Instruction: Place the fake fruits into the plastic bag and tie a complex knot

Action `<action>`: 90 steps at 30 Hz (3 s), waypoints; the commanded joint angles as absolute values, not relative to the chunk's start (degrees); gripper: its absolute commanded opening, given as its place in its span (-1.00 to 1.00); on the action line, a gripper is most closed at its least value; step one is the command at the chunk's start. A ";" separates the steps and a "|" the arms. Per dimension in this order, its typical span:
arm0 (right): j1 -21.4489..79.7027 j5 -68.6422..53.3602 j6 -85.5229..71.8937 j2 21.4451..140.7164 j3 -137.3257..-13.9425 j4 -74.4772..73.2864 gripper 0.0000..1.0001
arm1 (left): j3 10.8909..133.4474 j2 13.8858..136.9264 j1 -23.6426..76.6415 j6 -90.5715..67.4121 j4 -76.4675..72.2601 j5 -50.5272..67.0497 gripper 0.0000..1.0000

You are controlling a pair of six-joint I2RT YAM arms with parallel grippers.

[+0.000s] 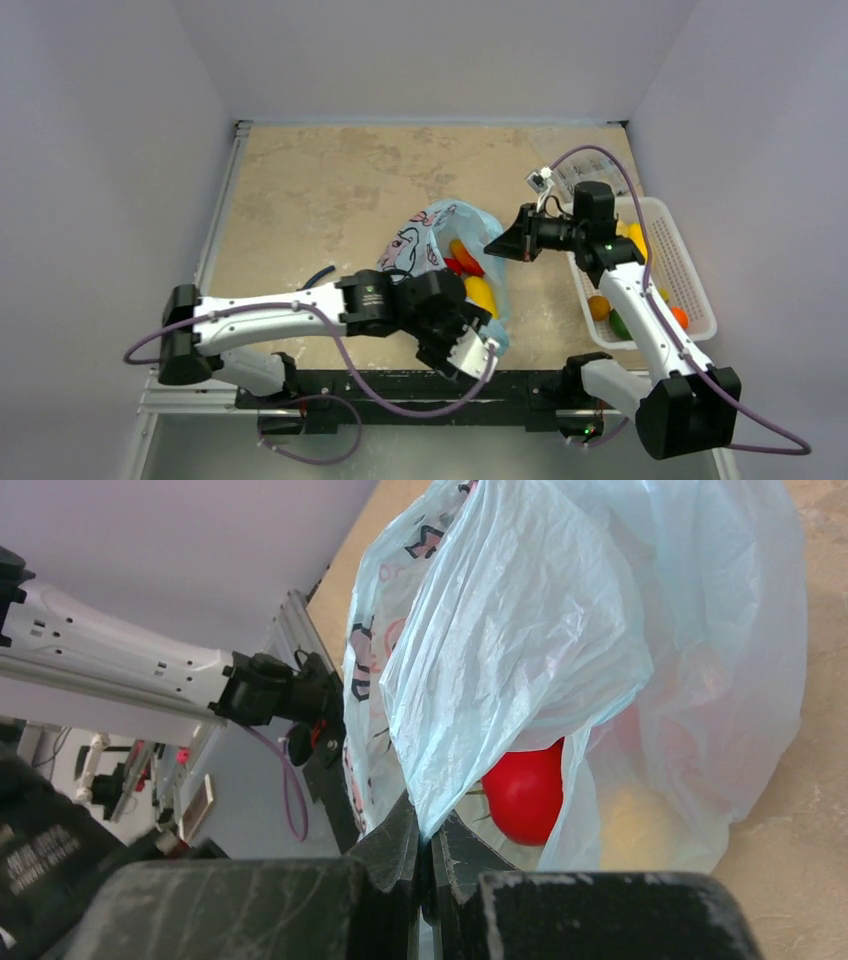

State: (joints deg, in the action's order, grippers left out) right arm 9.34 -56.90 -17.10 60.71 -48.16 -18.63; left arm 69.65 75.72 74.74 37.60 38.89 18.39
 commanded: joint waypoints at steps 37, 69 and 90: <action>6.19 -64.28 -23.26 62.05 -64.07 -19.87 -1.00 | 82.99 70.21 57.59 16.66 39.76 27.59 -1.00; -1.41 -59.21 -32.33 59.77 -68.48 -9.02 -1.00 | 95.06 72.30 4.50 30.63 71.91 59.01 0.39; -1.41 -58.69 -29.76 58.36 -66.82 -10.44 -1.00 | 107.12 90.10 36.89 3.03 21.19 42.38 1.00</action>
State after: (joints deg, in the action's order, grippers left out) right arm -1.19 -58.37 -31.35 60.34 -66.32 -11.55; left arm 107.02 84.31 32.80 8.34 39.64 44.64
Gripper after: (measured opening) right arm 0.006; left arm 0.998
